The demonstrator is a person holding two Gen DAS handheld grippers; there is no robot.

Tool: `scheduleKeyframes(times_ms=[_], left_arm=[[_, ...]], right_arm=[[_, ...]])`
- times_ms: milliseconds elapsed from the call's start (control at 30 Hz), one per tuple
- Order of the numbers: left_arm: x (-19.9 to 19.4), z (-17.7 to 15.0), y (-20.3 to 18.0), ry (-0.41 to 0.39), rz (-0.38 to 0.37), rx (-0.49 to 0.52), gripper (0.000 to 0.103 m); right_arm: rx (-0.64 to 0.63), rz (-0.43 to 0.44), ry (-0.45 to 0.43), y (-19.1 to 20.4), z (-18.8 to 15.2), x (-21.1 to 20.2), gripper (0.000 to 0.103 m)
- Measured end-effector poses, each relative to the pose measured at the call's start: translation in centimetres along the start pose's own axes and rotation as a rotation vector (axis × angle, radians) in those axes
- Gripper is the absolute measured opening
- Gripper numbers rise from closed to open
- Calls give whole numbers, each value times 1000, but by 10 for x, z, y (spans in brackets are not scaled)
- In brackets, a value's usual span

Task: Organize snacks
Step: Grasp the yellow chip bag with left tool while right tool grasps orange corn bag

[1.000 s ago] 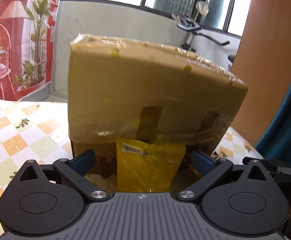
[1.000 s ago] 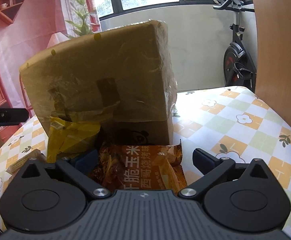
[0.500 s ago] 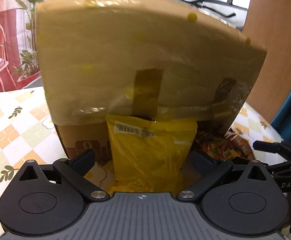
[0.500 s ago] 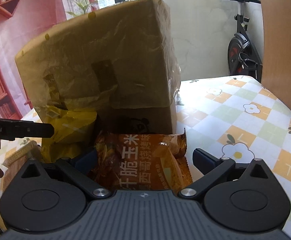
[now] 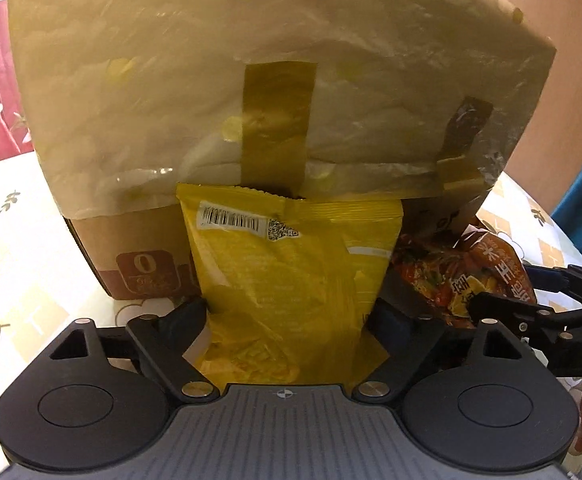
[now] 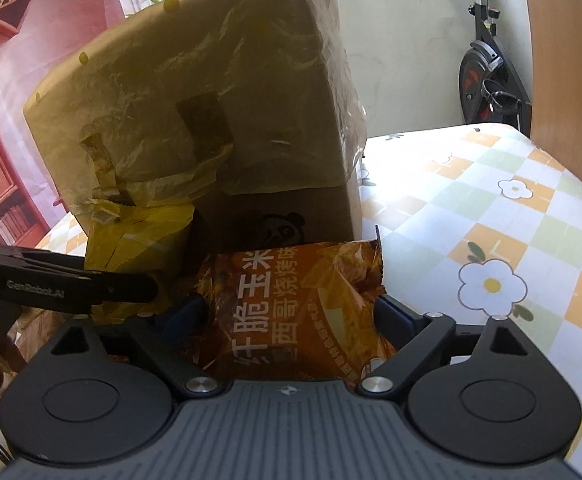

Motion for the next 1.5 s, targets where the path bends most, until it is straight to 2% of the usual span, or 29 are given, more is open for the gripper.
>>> scheduleKeyframes(times_ms=[300,567,700,1067,1500], left_arm=[[-14,0,6,-24,-18,-26,74],[-36,-1,10,-44,-40,-42,68],[-46,-4,9,-54,-48,-30,68],[-72,-12,-1,-88,-63,-16,68],[-102,-13,5,-181,-63,-38,68]], right_arm=[[-2,-13,18,1,2,4,93],[-14,-14,20,2,3,5,90],[-2,-1,18,1,2,0,86],[8,-25,-32,-2,6,-26,85],[5,-56,-99,9,10,-61,85]])
Point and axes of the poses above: each gripper's, at about its wrist camera, not at the fingertips, and x roughly the way its jaws point, y to its left, z to its top, the point moved 4 cm from there along x, roughly the way its jaws point, and after that the axes turned 3 degrees about z, right-handed, at the moved point
